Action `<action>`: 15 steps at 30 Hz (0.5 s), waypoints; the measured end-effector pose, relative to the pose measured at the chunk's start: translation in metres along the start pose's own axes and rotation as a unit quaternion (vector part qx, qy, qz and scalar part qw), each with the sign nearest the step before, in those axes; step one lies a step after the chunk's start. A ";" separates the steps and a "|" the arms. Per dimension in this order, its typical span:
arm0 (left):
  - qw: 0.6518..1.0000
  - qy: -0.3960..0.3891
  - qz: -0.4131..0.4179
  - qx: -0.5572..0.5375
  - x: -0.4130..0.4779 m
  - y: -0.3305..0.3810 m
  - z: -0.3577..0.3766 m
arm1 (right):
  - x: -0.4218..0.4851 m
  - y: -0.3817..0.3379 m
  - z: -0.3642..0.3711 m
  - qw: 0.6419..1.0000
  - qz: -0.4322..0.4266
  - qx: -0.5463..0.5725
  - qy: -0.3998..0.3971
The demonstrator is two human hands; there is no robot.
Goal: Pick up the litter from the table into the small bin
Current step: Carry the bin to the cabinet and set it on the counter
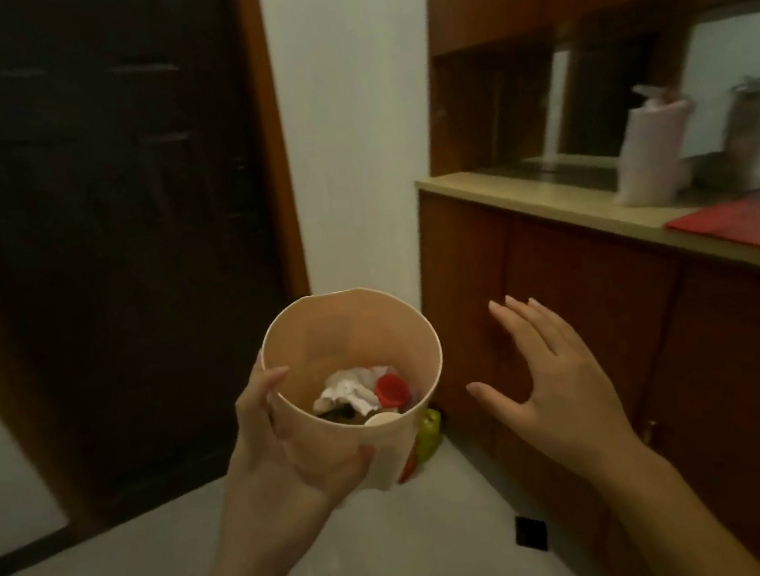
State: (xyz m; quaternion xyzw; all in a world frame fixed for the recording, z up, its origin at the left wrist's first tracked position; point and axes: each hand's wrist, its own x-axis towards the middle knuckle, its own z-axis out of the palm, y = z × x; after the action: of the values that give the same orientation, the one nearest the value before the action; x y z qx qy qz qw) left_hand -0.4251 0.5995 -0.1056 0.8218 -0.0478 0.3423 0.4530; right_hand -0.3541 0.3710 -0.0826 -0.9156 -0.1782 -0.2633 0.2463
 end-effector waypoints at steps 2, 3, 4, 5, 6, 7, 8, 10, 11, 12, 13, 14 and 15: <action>0.999 -0.034 0.028 -0.031 0.024 0.003 0.039 | 0.005 0.034 -0.013 0.999 0.044 -0.026 0.011; 0.997 -0.050 0.043 -0.039 0.035 0.004 0.058 | 0.008 0.050 -0.019 0.997 0.060 -0.041 0.016; 0.996 -0.062 0.051 -0.047 0.047 0.006 0.076 | 0.010 0.064 -0.024 0.995 0.075 -0.054 0.022; 0.994 -0.073 0.054 -0.059 0.057 0.008 0.094 | 0.012 0.078 -0.029 0.993 0.090 -0.064 0.028; 0.992 -0.086 0.060 -0.075 0.067 0.010 0.117 | 0.014 0.093 -0.035 0.991 0.107 -0.075 0.037; 0.990 -0.094 0.065 -0.086 0.075 0.012 0.133 | 0.016 0.103 -0.040 0.989 0.118 -0.083 0.040; 0.987 -0.103 0.070 -0.098 0.083 0.014 0.148 | 0.017 0.112 -0.044 0.987 0.128 -0.089 0.043; 0.976 -0.144 0.077 -0.144 0.103 0.020 0.186 | 0.020 0.134 -0.056 0.979 0.161 -0.105 0.064; 0.969 -0.168 0.078 -0.161 0.114 0.026 0.205 | 0.022 0.144 -0.064 0.976 0.175 -0.109 0.074; 0.962 -0.188 0.088 -0.174 0.124 0.033 0.223 | 0.024 0.153 -0.073 0.972 0.188 -0.112 0.084; 0.955 -0.205 0.102 -0.187 0.134 0.042 0.241 | 0.025 0.162 -0.082 0.969 0.200 -0.113 0.094; 0.948 -0.218 0.115 -0.201 0.142 0.052 0.258 | 0.026 0.171 -0.092 0.966 0.212 -0.108 0.103; 0.941 -0.229 0.127 -0.215 0.149 0.064 0.275 | 0.026 0.179 -0.103 0.963 0.224 -0.098 0.111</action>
State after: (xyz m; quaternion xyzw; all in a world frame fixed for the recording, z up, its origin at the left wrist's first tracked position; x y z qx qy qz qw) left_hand -0.1933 0.3827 -0.0671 0.7480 -0.3270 0.1814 0.5484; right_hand -0.2923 0.1745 -0.0556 -0.9168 0.0862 -0.3176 0.2263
